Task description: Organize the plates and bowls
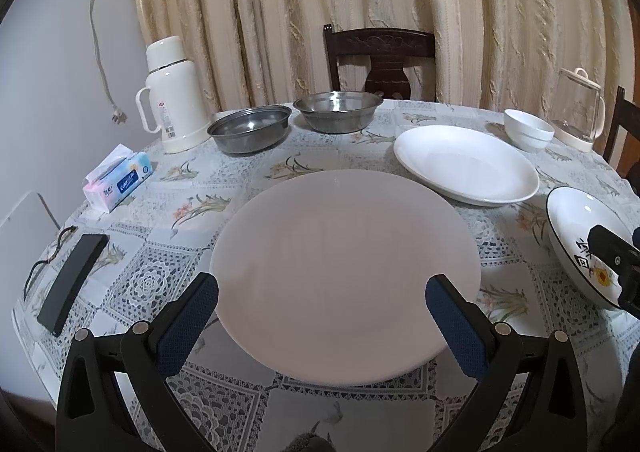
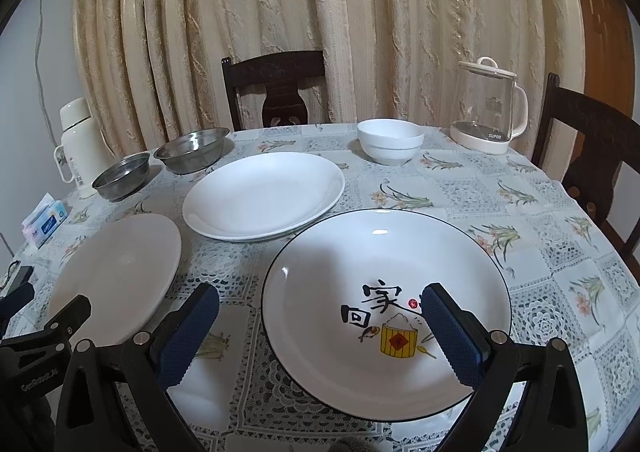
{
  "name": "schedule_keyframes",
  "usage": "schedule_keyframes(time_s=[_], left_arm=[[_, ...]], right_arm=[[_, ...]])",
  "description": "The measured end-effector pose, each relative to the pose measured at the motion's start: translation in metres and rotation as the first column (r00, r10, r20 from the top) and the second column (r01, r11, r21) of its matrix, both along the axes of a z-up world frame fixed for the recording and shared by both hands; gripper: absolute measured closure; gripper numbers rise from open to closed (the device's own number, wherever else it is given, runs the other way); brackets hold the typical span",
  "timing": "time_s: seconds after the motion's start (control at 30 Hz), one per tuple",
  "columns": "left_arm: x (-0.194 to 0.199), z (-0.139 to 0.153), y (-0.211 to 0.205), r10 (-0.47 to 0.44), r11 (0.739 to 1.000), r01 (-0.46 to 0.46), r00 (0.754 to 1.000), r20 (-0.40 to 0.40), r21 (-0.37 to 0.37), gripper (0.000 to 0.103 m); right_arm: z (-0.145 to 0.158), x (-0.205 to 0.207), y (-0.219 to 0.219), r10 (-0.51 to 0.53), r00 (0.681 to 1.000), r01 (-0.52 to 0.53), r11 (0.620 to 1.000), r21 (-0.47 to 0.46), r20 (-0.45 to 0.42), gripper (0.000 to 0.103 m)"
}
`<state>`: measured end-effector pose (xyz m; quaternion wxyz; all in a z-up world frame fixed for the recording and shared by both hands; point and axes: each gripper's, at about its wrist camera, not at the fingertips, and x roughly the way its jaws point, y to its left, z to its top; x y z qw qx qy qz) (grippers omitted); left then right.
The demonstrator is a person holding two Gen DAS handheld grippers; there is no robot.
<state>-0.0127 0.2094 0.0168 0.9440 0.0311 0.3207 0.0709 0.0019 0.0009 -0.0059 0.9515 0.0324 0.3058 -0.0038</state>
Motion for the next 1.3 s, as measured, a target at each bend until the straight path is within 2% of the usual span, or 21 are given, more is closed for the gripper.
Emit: schedule_keyframes(time_s=[0.83,1.3], left_arm=[[-0.005,-0.002,0.004,0.004,1.000,-0.004,1.000,-0.004,-0.017,0.000],[-0.002,-0.001,0.031,0.027,0.997,-0.028,1.000,-0.016,-0.069,0.000]], right_arm=[[-0.001,-0.001,0.012,0.008,1.000,-0.009,1.000,-0.020,-0.029,0.000],[0.001,0.006,0.037,0.040,0.998,-0.043,0.997,-0.063,-0.047,0.000]])
